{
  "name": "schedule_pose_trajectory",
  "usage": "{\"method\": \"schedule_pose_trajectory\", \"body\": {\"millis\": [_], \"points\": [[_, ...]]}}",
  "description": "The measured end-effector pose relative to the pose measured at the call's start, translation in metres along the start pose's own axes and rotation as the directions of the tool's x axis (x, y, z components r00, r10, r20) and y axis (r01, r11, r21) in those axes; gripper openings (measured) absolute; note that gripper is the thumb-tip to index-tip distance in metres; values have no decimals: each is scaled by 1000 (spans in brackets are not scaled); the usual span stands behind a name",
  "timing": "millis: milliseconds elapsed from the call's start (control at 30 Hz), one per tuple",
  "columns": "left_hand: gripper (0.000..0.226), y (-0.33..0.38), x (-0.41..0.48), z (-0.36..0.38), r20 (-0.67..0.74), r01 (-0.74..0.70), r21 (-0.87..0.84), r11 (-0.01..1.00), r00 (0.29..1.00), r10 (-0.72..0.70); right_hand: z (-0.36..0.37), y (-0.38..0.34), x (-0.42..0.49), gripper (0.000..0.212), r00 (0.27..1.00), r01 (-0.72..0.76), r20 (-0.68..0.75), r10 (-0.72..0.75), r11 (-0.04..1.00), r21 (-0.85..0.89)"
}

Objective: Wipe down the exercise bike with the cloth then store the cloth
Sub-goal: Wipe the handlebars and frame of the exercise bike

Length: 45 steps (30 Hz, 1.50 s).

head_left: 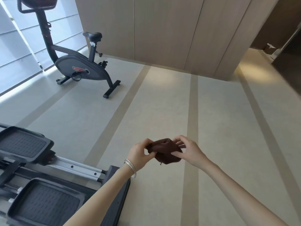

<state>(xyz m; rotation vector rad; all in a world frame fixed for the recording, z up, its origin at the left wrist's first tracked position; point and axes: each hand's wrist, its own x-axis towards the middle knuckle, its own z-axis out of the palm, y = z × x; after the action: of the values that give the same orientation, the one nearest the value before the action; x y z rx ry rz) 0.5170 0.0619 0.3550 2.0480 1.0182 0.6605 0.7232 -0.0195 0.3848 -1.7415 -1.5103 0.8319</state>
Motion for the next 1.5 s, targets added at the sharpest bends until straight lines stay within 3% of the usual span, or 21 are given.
{"method": "schedule_pose_trajectory", "body": {"millis": [267,367,500,567,667,833,1100,1333,1500], "points": [[16,-3,43,6,-14,48,-107,993,999,-50,26,22,31,44,998,-22,-37,43,899,437],[13,-15,67,6,-7,70,-177,982,997,-73,27,20,64,44,997,-21,-61,54,895,445],[13,-37,113,-2,-1,37,-225,974,999,-38,15,20,121,28,993,6,-111,34,941,340],[18,-52,141,-14,36,5,-133,991,999,0,6,17,152,21,992,33,-125,-1,966,255],[25,-79,179,-36,87,5,145,989,996,-17,-9,10,200,16,992,37,-123,-15,982,184],[41,-122,232,-69,141,-1,536,844,986,-89,-38,4,272,16,976,87,-210,-48,980,177],[38,-138,319,-89,-46,10,618,786,999,24,-62,17,381,38,963,236,-147,-225,970,66],[36,-139,427,-99,-139,75,714,696,990,37,-98,22,505,31,852,522,33,-522,845,-118],[35,-129,495,-119,-226,169,762,625,974,13,-122,18,595,28,813,582,93,-575,808,-93]]}}
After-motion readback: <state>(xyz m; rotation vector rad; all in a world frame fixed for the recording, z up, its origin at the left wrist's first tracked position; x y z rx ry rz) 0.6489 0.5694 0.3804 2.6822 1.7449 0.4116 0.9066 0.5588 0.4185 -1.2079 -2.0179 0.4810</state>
